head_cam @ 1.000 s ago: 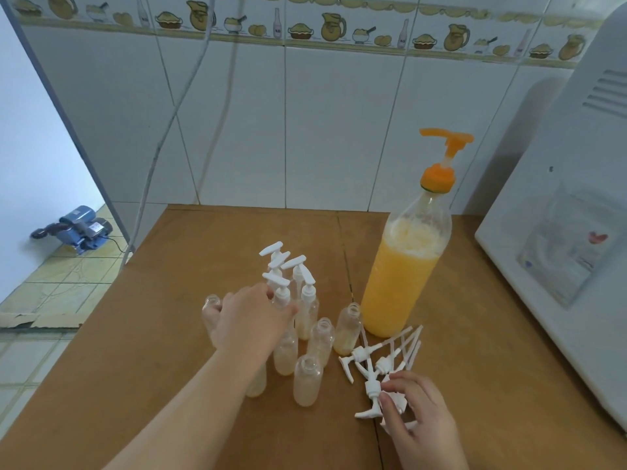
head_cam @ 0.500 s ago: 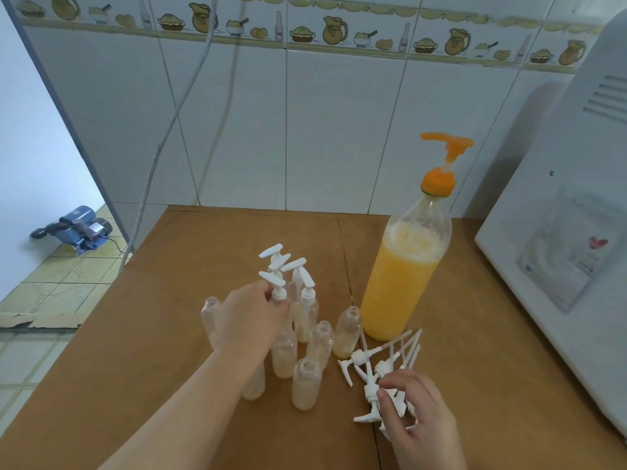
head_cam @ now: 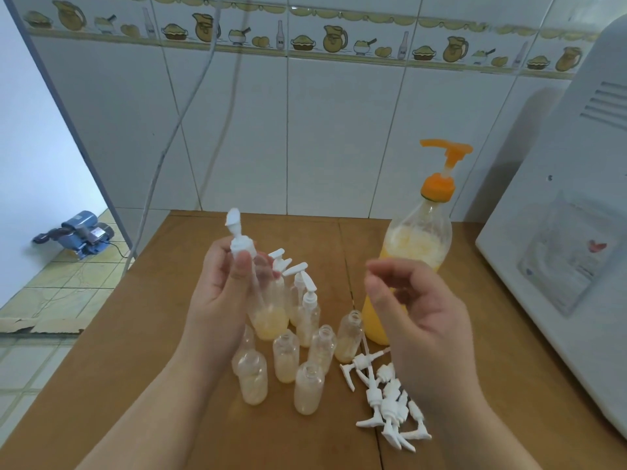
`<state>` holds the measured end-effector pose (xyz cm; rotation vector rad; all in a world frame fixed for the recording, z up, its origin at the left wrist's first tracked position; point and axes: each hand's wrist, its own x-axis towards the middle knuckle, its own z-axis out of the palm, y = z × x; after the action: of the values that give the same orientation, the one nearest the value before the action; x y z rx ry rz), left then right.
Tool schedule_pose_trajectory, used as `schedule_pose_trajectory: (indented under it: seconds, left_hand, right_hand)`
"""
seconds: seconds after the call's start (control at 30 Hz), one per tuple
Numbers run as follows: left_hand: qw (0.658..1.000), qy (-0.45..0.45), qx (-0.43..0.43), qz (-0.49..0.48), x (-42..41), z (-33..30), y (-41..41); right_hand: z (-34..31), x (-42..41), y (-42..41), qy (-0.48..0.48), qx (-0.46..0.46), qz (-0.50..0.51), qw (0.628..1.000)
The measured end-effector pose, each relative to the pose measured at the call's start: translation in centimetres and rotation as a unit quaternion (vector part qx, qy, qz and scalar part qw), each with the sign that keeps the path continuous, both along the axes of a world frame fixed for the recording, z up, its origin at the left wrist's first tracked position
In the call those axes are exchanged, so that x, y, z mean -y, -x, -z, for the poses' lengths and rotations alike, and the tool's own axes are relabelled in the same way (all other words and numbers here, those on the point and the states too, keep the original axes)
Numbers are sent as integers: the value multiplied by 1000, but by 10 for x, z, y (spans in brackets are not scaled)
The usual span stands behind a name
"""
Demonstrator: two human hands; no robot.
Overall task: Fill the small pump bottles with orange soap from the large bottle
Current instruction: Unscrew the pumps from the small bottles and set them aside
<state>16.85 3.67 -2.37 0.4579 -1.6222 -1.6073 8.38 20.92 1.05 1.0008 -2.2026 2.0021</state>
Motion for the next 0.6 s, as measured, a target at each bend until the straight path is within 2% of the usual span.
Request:
schedule_pose_trajectory:
  seconds: [0.13, 0.23, 0.3, 0.47, 0.6]
  left_hand:
    - [999, -13, -33, 25, -21, 0, -1]
    - [997, -32, -9, 67, -33, 2, -4]
    - [996, -26, 15, 83, -39, 2, -5]
    - [994, 12, 47, 99, -44, 2, -6]
    - [975, 9, 98, 199, -46, 4, -14]
  right_hand:
    - [-36, 16, -1, -22, 98, -54, 993]
    - [-44, 27, -3, -127, 100, -112, 980]
    - [-42, 33, -6, -154, 106, -136, 973]
    - [-32, 35, -10, -123, 155, -147, 969]
    - [-32, 29, -2, -52, 241, -118, 962]
